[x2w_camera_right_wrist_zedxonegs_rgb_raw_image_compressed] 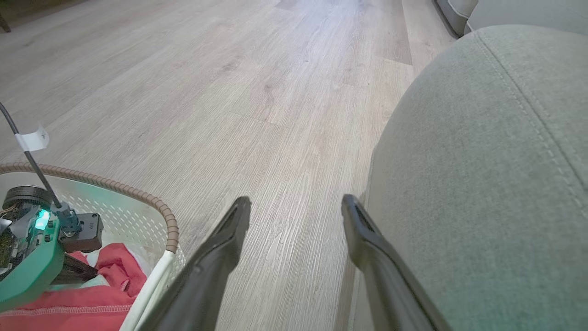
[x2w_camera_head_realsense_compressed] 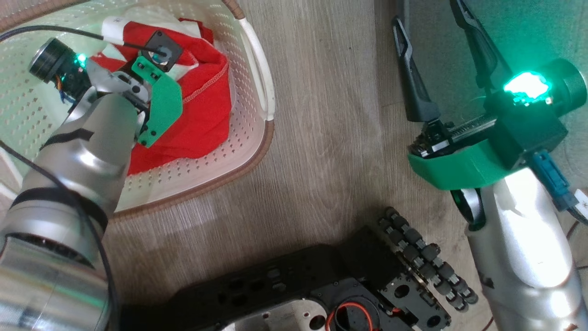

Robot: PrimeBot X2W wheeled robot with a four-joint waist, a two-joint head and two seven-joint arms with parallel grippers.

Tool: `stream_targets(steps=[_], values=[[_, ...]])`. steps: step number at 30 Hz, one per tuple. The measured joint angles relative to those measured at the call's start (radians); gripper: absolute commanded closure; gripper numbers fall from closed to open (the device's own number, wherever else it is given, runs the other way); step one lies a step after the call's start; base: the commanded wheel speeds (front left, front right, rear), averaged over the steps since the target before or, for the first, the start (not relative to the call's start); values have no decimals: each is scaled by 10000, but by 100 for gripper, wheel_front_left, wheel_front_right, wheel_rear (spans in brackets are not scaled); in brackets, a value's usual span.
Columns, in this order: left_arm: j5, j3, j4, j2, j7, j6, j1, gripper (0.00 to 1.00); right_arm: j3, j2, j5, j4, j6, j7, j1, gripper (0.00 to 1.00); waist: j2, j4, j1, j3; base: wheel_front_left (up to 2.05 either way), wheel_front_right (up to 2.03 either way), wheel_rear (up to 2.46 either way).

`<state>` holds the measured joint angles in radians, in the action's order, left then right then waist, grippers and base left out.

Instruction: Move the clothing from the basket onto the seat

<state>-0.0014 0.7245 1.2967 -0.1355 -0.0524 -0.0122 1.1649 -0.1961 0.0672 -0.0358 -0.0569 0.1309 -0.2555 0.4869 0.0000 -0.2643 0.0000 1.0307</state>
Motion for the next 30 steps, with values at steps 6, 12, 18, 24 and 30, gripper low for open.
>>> stream_targets(steps=[6,12,18,24,30], values=[[-307,-81,19,35,433,-125,-166,100,-96,-12,-4,209,0,0,246,0,0,75,0,-340,0,0,0],[-552,-105,35,278,899,-234,-739,100,-48,31,-104,445,0,0,242,0,0,272,-1,-987,0,0,0],[-978,-257,40,614,2082,-702,-1575,100,71,290,-171,717,0,0,82,0,0,613,-1,-2039,0,0,0],[-1505,-535,35,809,2838,-844,-2077,100,199,451,-171,1095,0,0,-519,0,1,982,-2,-3353,0,0,0],[-1739,-736,-679,798,3001,-1051,-2778,100,270,619,-169,1371,0,0,-840,0,1,1373,-1,-4629,0,0,0]])
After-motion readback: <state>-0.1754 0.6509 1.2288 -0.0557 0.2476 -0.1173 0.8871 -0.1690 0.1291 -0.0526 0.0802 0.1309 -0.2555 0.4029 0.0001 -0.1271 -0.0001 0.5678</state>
